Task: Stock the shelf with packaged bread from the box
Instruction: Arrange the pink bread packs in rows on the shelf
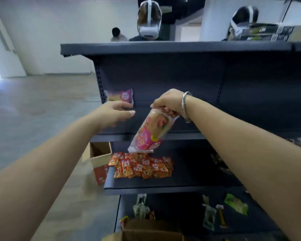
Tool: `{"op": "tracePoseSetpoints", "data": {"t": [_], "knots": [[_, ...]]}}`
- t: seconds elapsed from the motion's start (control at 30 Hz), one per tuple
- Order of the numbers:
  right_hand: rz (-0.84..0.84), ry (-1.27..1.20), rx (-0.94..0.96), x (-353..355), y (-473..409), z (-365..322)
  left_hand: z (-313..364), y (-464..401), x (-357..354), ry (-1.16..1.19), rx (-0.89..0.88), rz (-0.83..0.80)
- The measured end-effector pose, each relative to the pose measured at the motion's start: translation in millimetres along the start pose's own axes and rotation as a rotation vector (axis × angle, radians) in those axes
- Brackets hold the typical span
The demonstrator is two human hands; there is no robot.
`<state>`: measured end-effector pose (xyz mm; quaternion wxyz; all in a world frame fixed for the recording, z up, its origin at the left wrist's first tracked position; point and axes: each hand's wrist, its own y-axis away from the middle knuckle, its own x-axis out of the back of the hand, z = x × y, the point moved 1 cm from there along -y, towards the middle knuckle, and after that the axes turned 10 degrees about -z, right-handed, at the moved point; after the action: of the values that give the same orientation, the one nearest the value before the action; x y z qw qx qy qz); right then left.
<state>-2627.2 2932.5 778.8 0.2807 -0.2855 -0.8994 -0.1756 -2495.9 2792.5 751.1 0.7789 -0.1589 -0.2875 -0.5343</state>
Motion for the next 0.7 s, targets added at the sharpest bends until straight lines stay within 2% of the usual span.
{"op": "tracePoseSetpoints", "data": {"t": [0.13, 0.27, 0.33, 0.47, 0.57, 0.7], "knots": [[-0.001, 0.234, 0.098, -5, -6, -56, 25, -14, 11, 0.044, -0.074, 0.009], [-0.003, 0.313, 0.129, -23, -27, -67, 7, -25, 24, 0.102, 0.015, -0.203], [-0.018, 0.304, 0.142, -36, -42, -68, -7, -32, 28, 0.134, 0.023, -0.242], [-0.01, 0.335, 0.163, -57, -77, -81, -26, -55, 45, 0.056, 0.024, -0.119], [0.034, 0.25, 0.218, -62, -102, -87, -37, -76, 69, 0.066, 0.016, -0.027], [0.082, 0.086, 0.143, -63, -136, -72, -60, -101, 101, 0.337, -0.013, 0.136]]}}
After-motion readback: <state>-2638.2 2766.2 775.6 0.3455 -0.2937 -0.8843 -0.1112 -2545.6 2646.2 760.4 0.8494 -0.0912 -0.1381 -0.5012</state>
